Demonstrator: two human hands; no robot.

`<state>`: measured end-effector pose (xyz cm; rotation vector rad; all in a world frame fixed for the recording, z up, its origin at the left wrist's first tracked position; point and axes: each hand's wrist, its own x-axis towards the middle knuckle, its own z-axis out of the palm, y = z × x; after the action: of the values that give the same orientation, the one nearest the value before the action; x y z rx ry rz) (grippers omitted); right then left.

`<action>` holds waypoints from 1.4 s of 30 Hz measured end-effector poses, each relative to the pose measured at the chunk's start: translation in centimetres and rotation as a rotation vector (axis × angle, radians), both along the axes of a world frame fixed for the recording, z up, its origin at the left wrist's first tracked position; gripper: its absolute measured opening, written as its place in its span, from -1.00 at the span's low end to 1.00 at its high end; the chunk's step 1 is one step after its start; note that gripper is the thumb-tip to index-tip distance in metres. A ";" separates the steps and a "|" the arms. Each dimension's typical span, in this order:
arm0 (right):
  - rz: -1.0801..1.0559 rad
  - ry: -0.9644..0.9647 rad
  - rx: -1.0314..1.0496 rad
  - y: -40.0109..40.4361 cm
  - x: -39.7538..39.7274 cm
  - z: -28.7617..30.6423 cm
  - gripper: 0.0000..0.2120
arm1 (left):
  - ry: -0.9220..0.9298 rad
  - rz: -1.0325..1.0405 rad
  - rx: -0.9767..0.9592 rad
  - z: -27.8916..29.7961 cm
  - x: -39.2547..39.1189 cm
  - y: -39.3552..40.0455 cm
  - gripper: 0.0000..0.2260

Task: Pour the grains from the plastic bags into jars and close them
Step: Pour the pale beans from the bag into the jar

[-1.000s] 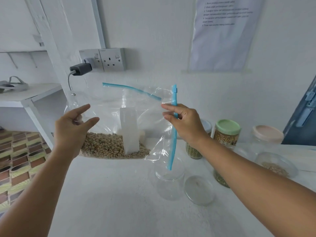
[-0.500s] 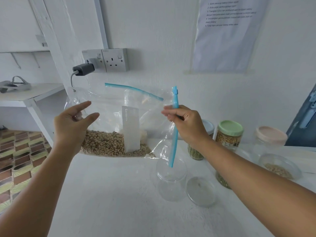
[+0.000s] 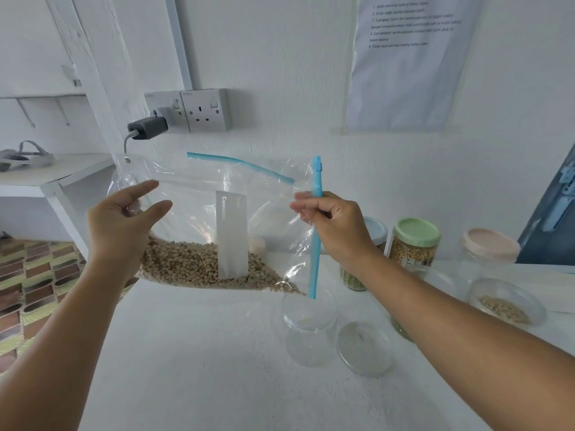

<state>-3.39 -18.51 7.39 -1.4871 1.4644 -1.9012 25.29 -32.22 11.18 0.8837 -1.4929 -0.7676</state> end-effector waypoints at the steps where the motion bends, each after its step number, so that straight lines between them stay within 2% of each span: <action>1: 0.005 -0.010 -0.006 0.0 0.1 0.1 -0.78 | -0.006 0.006 -0.002 0.2 0.1 0.0 -0.70; 9: 0.052 -0.082 -0.026 0.1 0.6 0.5 -0.75 | -0.006 0.012 -0.038 1.3 0.2 -0.3 -0.72; 22: 0.061 -0.071 0.014 0.8 0.8 0.0 -0.76 | 0.027 -0.009 0.054 -1.5 0.3 -0.5 -0.69; 32: 0.055 -0.104 -0.028 1.0 0.8 0.6 -0.71 | 0.008 -0.027 -0.047 0.7 0.2 -0.6 -0.72; 42: 0.038 -0.153 -0.029 1.7 0.3 -0.2 -0.67 | 0.006 -0.066 -0.071 1.4 -0.9 -0.8 -0.67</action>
<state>-3.12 -16.85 7.23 -1.3393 1.3367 -1.9740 24.37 -33.02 12.60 0.7813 -1.5406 -0.7597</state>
